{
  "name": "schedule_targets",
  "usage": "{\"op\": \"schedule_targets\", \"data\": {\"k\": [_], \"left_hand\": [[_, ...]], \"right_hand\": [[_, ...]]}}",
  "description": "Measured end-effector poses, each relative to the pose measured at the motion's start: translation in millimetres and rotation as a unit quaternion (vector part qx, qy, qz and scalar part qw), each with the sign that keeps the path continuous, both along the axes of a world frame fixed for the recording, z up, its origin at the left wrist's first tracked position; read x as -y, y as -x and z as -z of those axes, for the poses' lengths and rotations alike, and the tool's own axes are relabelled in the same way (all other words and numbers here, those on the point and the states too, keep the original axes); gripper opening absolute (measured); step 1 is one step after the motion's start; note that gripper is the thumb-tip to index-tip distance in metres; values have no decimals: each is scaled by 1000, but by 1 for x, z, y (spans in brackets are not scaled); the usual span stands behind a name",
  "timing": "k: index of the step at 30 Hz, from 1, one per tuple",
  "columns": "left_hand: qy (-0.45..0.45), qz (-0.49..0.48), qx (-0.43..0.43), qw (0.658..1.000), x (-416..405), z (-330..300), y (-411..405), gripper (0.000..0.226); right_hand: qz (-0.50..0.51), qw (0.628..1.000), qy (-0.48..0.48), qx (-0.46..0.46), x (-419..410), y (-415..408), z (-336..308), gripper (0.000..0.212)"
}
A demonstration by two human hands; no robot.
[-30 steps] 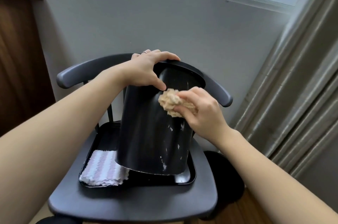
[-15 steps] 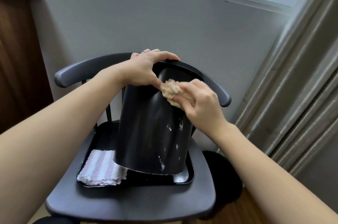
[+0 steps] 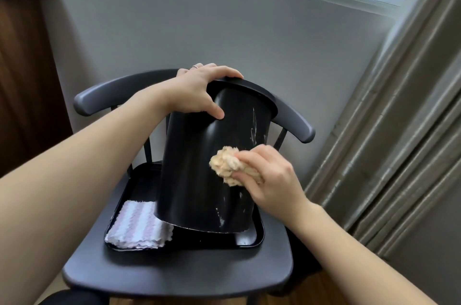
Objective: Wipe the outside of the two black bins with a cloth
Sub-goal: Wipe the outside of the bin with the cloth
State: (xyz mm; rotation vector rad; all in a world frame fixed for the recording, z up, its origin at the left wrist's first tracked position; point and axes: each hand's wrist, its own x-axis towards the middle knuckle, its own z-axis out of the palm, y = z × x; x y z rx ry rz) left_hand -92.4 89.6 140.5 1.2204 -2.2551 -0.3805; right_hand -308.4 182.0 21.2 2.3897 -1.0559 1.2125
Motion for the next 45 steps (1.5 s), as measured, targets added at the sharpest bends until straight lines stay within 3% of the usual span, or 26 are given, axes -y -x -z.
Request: {"op": "schedule_targets", "data": {"k": [5,9,12,18,22,25,29,32,37,40,45], "left_hand": [[-3,-3,-2,1000,-1,0,-1,82],[-8,-5,-7,1000,-1,1,-2,82],[-12,-7,-5,1000,-1,0,-3,82],[-10,-9,-5,1000,1,1,-6,82],[-7,-13,-6,1000,2,1,-9,82],[-4,-10,-7,1000,1,1,-7,81],[-7,-9,-10,1000,2,1,-6,81],[-9,-9,-11,1000,2,2,-6,81],[-6,-13,-3,1000,4,2,-5,82],[-10,-12,-2,1000,5,2,-5,82],[-15,-13,-6,1000,4,2,-5,81]], "right_hand": [[-26,997,1,-78,-12,5,13,19],[33,999,22,4,2,-2,-5,22],[13,1000,7,18,-3,-5,4,22],[-48,994,9,-101,-23,2,30,16],[26,999,18,-11,-6,-2,9,19],[16,1000,9,17,-8,-3,14,21],[-60,995,-11,-80,-30,-1,41,18],[-65,987,10,-144,-28,-1,35,13],[33,999,26,-26,-6,-5,4,19],[-9,1000,6,-27,-14,-7,19,20],[-106,984,-32,-137,-34,0,45,17]]}}
